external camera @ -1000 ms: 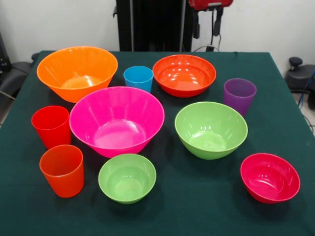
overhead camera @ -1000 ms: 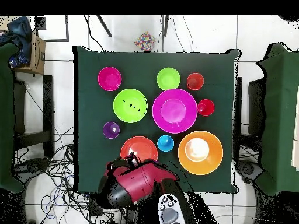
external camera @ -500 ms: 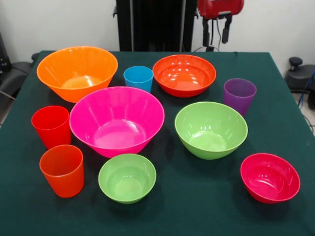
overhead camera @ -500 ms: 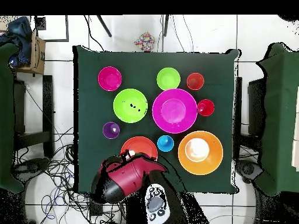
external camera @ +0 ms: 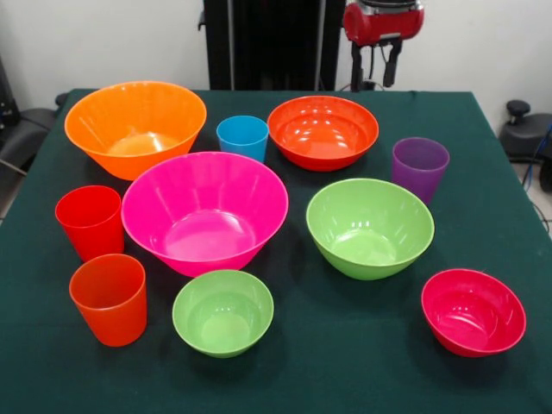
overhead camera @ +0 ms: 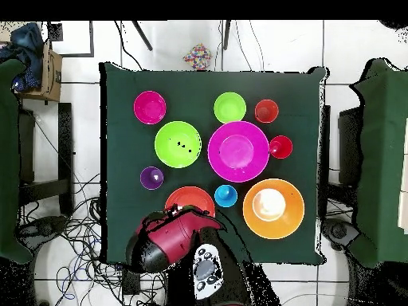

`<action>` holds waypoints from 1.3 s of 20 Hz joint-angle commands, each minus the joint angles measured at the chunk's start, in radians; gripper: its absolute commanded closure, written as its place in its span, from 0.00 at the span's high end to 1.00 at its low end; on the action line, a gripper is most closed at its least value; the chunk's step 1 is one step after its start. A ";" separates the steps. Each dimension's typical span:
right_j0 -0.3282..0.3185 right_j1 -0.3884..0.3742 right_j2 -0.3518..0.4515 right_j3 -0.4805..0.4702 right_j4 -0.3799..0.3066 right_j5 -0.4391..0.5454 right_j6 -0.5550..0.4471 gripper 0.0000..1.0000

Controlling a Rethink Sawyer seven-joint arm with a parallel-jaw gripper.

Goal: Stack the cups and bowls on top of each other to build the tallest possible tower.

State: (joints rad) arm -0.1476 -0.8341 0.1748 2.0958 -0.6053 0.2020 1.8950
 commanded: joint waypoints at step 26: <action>0.152 0.215 -0.170 -0.136 -0.060 -0.152 0.093 1.00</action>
State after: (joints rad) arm -0.0350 -0.6856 0.0009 2.0599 -0.6381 0.1206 1.8950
